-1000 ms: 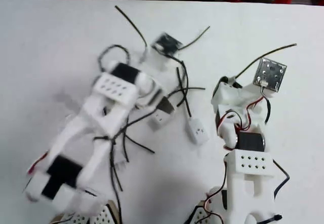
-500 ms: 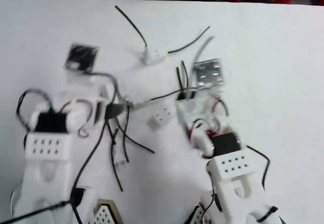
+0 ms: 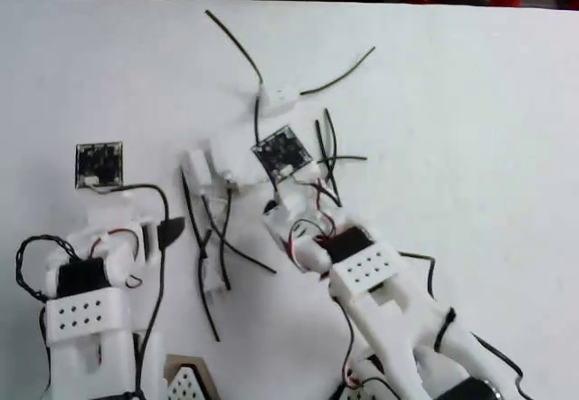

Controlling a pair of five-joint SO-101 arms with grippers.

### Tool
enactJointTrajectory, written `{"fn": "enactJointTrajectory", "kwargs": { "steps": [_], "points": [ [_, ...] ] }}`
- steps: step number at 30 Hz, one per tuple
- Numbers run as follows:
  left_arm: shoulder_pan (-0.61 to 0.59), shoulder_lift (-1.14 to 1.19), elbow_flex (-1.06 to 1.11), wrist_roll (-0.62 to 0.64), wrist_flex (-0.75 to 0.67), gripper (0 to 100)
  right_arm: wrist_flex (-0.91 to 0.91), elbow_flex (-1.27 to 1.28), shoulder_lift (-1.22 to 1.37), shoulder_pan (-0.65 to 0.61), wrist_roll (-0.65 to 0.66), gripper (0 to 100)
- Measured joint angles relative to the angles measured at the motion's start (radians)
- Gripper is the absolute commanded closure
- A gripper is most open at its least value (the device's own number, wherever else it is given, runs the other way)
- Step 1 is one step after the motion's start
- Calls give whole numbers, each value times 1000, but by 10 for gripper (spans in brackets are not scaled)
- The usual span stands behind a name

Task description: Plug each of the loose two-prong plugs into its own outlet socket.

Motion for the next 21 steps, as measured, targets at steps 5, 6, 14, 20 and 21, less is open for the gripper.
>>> {"fn": "enactJointTrajectory", "kwargs": {
  "steps": [5, 6, 14, 20, 21],
  "points": [
    [-2, -5, 8, 0, -5, 638, -84, 0, 63, 0, 6, 981],
    [-2, -5, 8, 0, -5, 638, -103, 0, 71, 0, 6, 981],
    [-2, -5, 9, 0, -5, 638, -238, 61, 86, 38, 6, 981],
    [-2, -5, 9, 0, -5, 638, -250, 106, 86, 48, 6, 981],
    [-2, -5, 9, 0, -5, 638, -252, 106, 86, 48, 6, 981]
  ]
}}
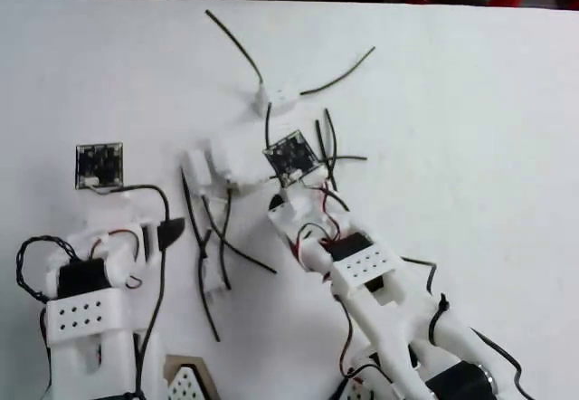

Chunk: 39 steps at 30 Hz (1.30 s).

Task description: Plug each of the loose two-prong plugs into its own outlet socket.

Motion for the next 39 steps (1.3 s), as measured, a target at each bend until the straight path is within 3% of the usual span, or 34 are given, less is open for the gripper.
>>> {"fn": "enactJointTrajectory", "kwargs": {
  "steps": [20, 27, 39],
  "points": [
    [0, 0, 0, 0, 0, 638, -12, 48, -15, -3, -2, 981],
    [0, 0, 0, 0, 0, 638, -12, 81, 0, -3, 110, 981],
    [0, 0, 0, 0, 0, 638, 38, 84, -12, -2, 124, 981]
  ]
}}
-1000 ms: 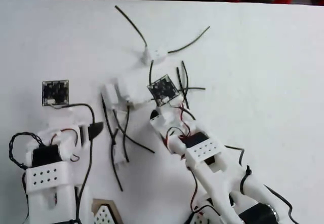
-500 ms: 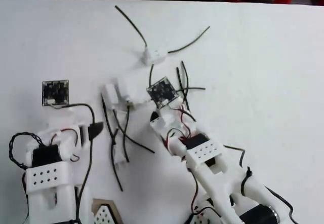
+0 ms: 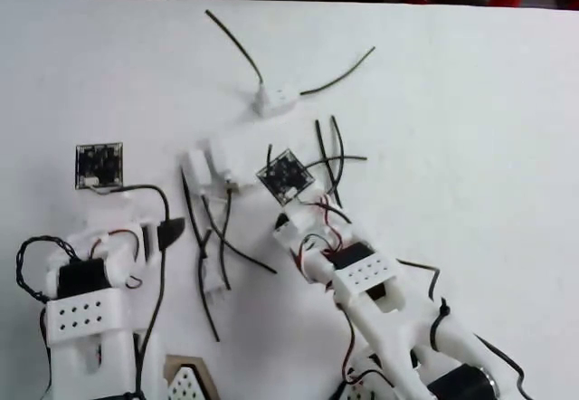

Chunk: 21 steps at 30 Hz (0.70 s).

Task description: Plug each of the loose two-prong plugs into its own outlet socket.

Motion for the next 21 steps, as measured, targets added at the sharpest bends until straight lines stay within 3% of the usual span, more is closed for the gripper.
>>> {"fn": "enactJointTrajectory", "kwargs": {
  "steps": [21],
  "points": [
    [0, 0, 0, 0, 0, 638, 213, -157, 161, 5, 0, 981]
  ]
}}
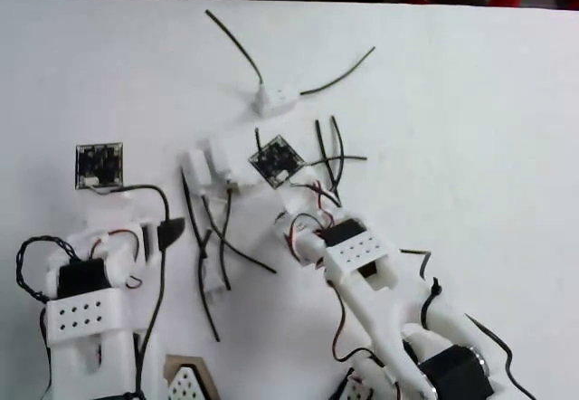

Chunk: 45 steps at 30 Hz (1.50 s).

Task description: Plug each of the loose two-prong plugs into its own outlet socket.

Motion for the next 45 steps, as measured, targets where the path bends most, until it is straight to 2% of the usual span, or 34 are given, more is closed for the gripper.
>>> {"fn": "enactJointTrajectory", "kwargs": {
  "steps": [12, 23, 28, 33, 40, 45],
  "points": [
    [0, 0, 0, 0, 0, 638, 115, -74, 8, 3, 0, 981],
    [0, -2, 54, 0, -75, 638, 288, -480, 9, 6, 2, 981],
    [0, -2, 54, 0, -75, 638, 319, -684, 11, 64, 2, 981],
    [0, -2, 54, 0, -78, 638, 279, -839, 153, 150, 2, 981],
    [0, -2, 54, 0, -78, 638, 41, -968, 496, 215, 2, 981],
    [0, -2, 54, 0, -78, 638, 66, -1134, 683, 239, 2, 947]
  ]
}}
